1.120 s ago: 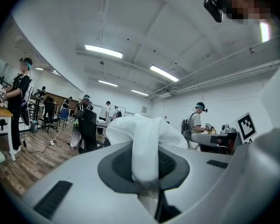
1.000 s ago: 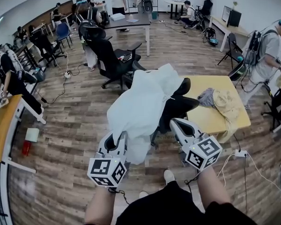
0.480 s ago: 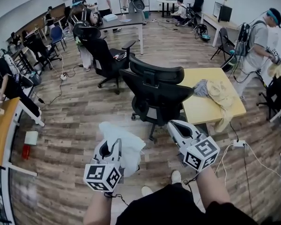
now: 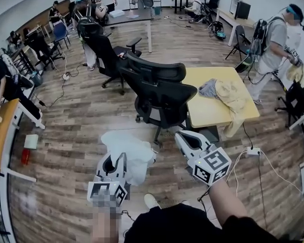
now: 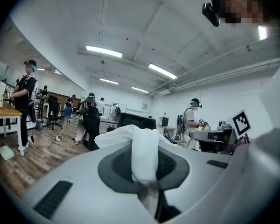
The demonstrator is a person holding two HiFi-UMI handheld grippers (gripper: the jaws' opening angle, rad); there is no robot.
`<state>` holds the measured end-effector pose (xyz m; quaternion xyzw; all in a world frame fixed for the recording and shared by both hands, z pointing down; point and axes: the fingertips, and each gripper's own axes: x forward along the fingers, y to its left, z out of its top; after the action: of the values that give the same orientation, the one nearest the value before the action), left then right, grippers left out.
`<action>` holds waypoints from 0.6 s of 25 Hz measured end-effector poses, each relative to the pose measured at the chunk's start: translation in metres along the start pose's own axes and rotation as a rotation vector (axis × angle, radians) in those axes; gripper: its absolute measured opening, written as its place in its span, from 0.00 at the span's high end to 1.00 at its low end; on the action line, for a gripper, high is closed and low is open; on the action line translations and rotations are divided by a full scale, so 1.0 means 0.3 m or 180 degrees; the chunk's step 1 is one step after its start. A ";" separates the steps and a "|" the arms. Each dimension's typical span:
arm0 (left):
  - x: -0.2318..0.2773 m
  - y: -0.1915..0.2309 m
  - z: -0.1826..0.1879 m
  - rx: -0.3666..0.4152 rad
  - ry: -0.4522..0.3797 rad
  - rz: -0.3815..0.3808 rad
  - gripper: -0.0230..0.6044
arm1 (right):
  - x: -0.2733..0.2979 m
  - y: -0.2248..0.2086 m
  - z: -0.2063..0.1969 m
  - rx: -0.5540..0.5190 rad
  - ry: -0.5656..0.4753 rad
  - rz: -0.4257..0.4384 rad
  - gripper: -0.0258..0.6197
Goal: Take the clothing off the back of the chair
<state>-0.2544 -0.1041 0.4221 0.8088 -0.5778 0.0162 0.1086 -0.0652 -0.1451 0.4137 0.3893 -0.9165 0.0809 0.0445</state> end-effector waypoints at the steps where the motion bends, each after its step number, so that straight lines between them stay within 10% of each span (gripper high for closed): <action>1: 0.001 -0.038 -0.007 -0.0002 -0.0006 -0.0002 0.87 | -0.027 -0.005 -0.006 -0.0022 0.0016 0.0019 0.94; 15: -0.056 -0.500 -0.176 -0.0176 0.0120 -0.0035 0.87 | -0.424 -0.077 -0.153 0.0002 0.0210 0.0171 0.94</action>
<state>-0.1140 -0.0321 0.4475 0.8082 -0.5714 0.0150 0.1418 0.0405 -0.0626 0.4430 0.3617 -0.9246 0.0952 0.0724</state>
